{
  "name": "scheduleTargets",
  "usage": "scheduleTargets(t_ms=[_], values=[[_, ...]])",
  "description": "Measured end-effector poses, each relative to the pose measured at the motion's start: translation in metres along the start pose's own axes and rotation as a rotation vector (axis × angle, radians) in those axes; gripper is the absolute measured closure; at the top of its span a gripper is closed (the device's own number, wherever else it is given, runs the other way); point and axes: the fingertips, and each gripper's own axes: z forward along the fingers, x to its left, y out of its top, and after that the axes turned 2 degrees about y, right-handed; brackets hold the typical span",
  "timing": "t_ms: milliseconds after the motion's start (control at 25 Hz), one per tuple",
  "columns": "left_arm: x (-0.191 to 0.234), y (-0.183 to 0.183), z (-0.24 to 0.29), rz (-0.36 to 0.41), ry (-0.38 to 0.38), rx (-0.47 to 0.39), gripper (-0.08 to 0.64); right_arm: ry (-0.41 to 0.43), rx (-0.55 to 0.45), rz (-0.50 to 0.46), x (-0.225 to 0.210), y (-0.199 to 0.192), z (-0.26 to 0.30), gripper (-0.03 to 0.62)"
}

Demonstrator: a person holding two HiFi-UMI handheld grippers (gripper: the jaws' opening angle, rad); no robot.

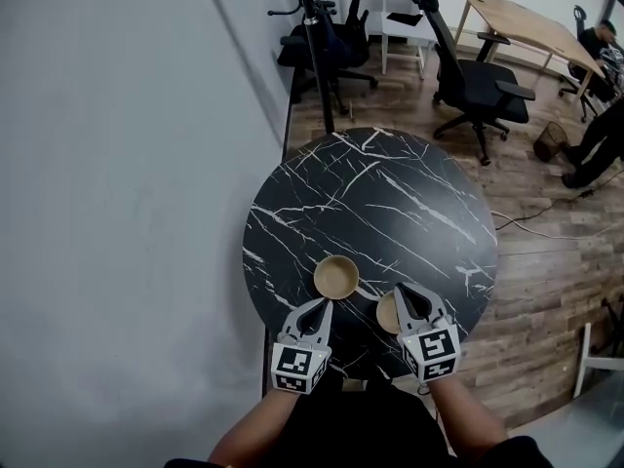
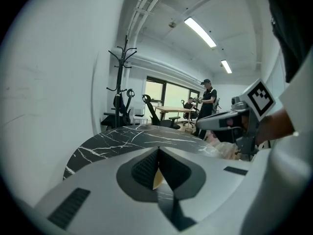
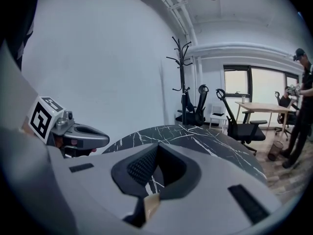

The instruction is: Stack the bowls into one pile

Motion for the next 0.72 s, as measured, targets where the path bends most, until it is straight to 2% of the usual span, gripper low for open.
scheduleTargets(t_ms=[160,320,400,520,720], values=[[0.023,-0.015,0.006,-0.036,0.056,0.057,0.546,0.004,0.003,-0.008,0.006,0.001,0.004,0.583],[0.040,-0.033,0.012,-0.035,0.097,0.126,0.543,0.008,0.029,-0.017,0.011,-0.007,0.005,0.583],[0.047,-0.044,0.019,-0.041,0.091,0.171,0.475,0.010,0.043,-0.023,0.013,-0.012,0.007,0.583],[0.061,-0.059,0.033,-0.057,0.091,0.233,0.432,0.014,0.067,-0.031,0.016,-0.022,0.010,0.583],[0.075,-0.088,0.059,-0.159,0.038,0.364,0.337,0.019,0.097,-0.045,0.021,-0.030,0.019,0.583]])
